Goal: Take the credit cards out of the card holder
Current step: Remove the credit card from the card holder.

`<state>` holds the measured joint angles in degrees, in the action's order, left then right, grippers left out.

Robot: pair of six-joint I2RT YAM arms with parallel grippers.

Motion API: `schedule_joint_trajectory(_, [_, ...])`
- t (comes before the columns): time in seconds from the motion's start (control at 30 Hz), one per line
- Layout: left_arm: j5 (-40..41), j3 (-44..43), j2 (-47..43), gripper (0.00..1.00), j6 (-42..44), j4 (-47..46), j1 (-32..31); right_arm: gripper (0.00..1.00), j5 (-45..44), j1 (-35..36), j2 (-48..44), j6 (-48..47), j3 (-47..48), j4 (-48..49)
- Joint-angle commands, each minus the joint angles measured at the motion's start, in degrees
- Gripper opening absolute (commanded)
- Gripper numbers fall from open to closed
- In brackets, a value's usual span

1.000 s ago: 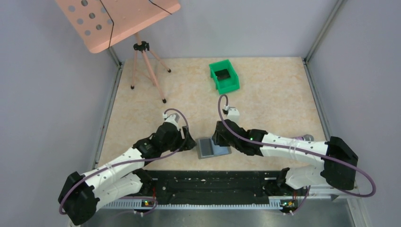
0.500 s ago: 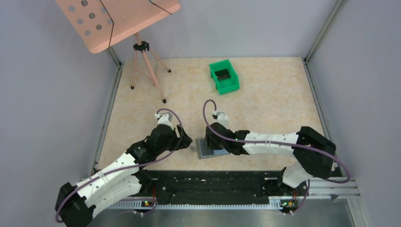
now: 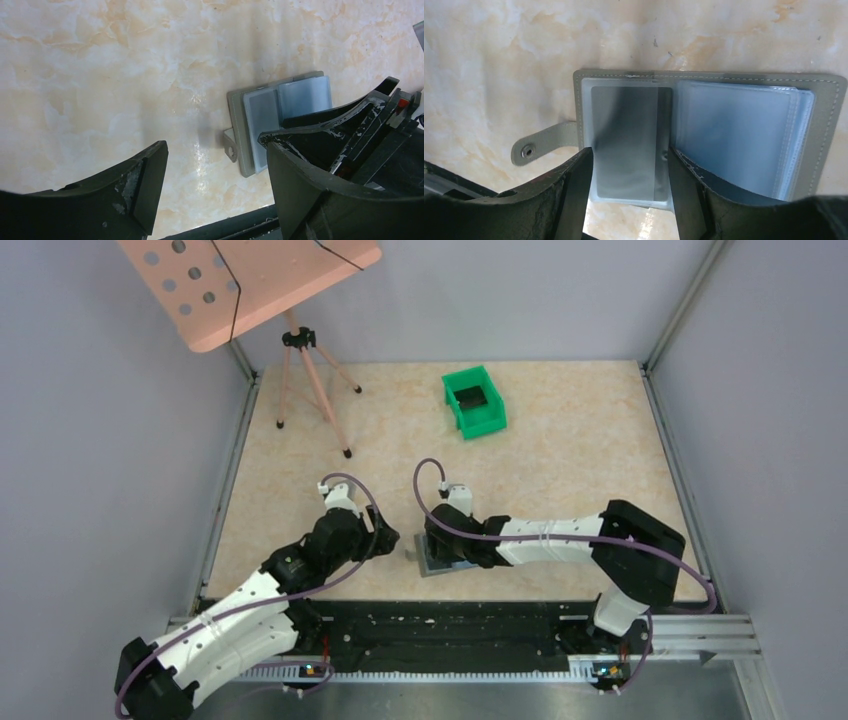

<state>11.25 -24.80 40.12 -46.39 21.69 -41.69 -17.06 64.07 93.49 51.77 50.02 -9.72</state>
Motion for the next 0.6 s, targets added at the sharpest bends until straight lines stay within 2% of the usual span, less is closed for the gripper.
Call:
schedule_joint_trajectory(0.0, [0.9, 0.8, -0.5, 0.78, -0.1, -0.9, 0.1, 0.57, -2.4, 0.9, 1.5, 0.5, 2.5, -2.4])
schedule_joint_trajectory(0.3, [0.7, 0.9, -0.7, 0.78, -0.4, -0.9, 0.1, 0.6, -3.6, 2.3, 3.5, -0.2, 4.9, -4.3])
schedule_joint_trajectory(0.43, [0.2, 1.1, -1.2, 0.78, -0.6, -0.6, 0.1, 0.68, -4.9, 3.4, 4.1, -0.6, 6.2, -5.6])
schedule_joint_trajectory(0.57, [0.7, 0.7, -2.4, 0.78, -0.7, 0.3, 0.1, 0.65, -5.4, 3.6, 4.9, -0.6, 7.0, -6.4])
